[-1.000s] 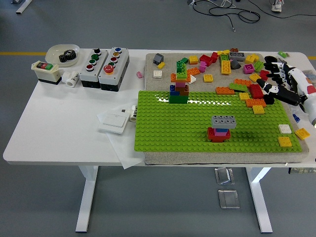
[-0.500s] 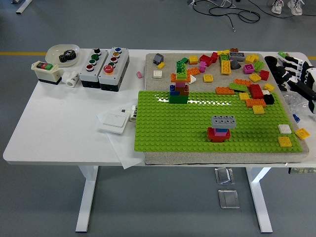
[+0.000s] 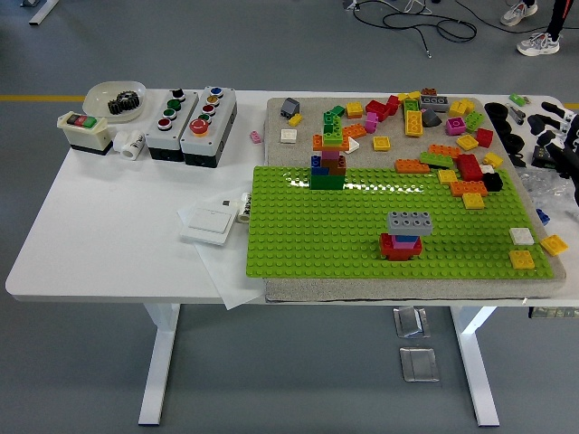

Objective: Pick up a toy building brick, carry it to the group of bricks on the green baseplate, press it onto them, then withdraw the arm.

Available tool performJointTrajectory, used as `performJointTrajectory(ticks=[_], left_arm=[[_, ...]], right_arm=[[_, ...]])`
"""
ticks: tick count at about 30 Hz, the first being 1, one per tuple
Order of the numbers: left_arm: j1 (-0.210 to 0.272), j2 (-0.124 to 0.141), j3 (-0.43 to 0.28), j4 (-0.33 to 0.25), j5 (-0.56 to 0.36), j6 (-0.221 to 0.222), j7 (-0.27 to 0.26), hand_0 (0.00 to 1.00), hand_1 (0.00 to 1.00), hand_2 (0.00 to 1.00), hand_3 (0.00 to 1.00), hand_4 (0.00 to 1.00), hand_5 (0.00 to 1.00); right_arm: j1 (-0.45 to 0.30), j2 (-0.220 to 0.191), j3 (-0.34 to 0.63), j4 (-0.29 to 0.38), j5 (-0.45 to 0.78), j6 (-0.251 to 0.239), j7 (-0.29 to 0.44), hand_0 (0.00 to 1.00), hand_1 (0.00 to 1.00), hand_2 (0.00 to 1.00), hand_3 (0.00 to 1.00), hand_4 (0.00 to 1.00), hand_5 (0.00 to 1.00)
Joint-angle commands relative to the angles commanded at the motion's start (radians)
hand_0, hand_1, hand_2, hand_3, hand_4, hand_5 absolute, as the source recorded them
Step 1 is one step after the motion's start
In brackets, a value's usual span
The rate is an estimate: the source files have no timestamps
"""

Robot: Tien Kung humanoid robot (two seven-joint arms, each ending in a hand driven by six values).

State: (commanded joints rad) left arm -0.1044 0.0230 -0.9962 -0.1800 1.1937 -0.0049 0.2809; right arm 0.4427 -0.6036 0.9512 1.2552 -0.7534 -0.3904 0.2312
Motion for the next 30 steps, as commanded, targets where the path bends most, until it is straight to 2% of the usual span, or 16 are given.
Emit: performJointTrajectory(ticks=[7, 10, 14, 16, 30], left_arm=[[0.007, -0.004, -0.013, 0.0, 0.018, 0.0, 0.001, 0.778, 0.727, 0.652, 0.561, 0.59, 0.609], [0.007, -0.005, -0.012, 0.0, 0.019, 0.0, 0.001, 0.78, 0.727, 0.653, 0.561, 0.588, 0.609], [0.006, -0.005, -0.009, 0.0, 0.019, -0.001, 0.002, 0.78, 0.727, 0.653, 0.561, 0.588, 0.609], [0.006, -0.006, -0.008, 0.0, 0.019, -0.001, 0.002, 0.779, 0.727, 0.652, 0.561, 0.589, 0.611], [-0.001, -0.008, 0.007, 0.0, 0.002, -0.002, -0.003, 0.778, 0.727, 0.652, 0.561, 0.589, 0.61]], right_arm=[[0.001, 0.004, 0.012, 0.017, 0.034, -0.052, 0.035, 0.806, 0.774, 0.828, 0.847, 0.917, 0.627], [0.007, 0.004, 0.011, 0.023, 0.035, -0.053, 0.034, 0.799, 0.763, 0.816, 0.829, 0.92, 0.654], [0.009, 0.008, -0.004, 0.032, 0.055, -0.071, 0.067, 0.799, 0.763, 0.816, 0.829, 0.92, 0.654], [0.01, 0.012, -0.011, 0.034, 0.061, -0.074, 0.075, 0.786, 0.754, 0.805, 0.79, 0.917, 0.655], [0.012, 0.019, -0.016, 0.027, 0.048, -0.066, 0.065, 0.782, 0.752, 0.796, 0.749, 0.914, 0.659]])
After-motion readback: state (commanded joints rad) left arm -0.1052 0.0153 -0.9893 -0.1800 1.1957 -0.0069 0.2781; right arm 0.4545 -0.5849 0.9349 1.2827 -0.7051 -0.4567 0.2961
